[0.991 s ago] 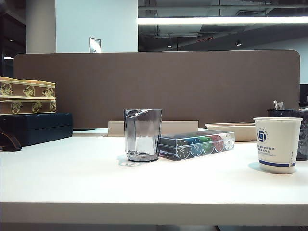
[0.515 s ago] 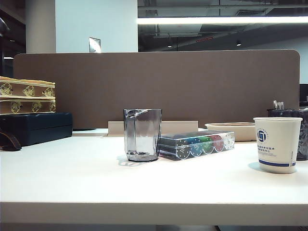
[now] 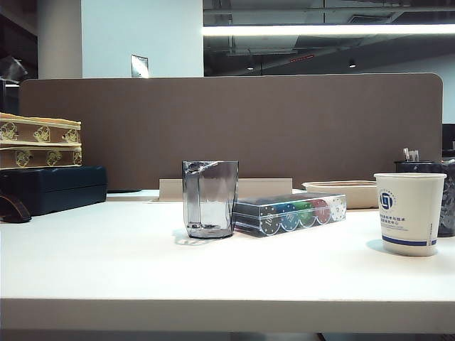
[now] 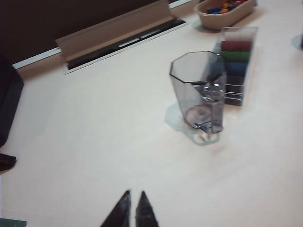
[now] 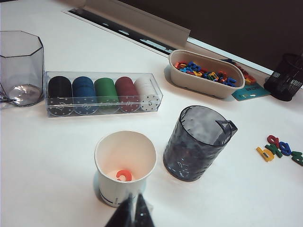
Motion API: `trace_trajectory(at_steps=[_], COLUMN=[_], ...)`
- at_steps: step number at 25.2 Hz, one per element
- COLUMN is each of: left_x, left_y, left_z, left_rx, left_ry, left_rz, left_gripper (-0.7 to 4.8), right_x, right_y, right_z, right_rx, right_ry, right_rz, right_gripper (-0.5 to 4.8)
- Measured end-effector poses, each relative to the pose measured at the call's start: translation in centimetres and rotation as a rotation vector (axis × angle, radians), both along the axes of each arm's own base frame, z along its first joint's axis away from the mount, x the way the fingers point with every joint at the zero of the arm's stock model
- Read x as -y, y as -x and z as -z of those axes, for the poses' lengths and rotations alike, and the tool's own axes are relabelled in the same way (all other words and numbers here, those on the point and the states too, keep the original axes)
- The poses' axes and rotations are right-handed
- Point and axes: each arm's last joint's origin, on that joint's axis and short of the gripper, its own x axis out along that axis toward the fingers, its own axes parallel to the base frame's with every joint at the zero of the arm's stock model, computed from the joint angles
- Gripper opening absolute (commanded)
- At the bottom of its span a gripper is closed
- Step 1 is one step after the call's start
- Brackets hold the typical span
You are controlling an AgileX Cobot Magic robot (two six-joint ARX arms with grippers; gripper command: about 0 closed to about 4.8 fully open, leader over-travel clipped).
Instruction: Pick up the letter "c" and put it in the paper cup.
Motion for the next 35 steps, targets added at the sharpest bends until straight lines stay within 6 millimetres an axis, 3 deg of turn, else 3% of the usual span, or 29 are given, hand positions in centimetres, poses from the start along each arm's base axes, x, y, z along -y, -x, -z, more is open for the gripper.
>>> trace_trajectory(at_steps=[7, 17, 23, 35], left_x=[-3.6, -3.7, -3.8, -4.3], left_y=[-3.1, -5.2, -5.1, -2.4], left_z=[0.4, 1.3, 1.2, 0.5], left_rx=[-0.032, -0.085, -0.076, -0.045], left_ry=[0.091, 0.111, 0.118, 0.143], left_rz=[-0.123, -0.073, -0.074, -0.075], left_gripper=[0.16, 0.13, -0.05, -0.05], right_x=[0.0, -0.1, -0.2, -0.1], right_y=[-0.2, -0.9, -1.6, -1.5], right_z=[1.0, 1.5, 0.8, 0.6], right_rx=[-0.026, -0.069, -0.002, 0.021], right_ry=[0.005, 0.013, 0.009, 0.009], right_rz=[0.000, 0.004, 0.032, 0.045], right_gripper=[0.10, 0.09, 0.08, 0.08])
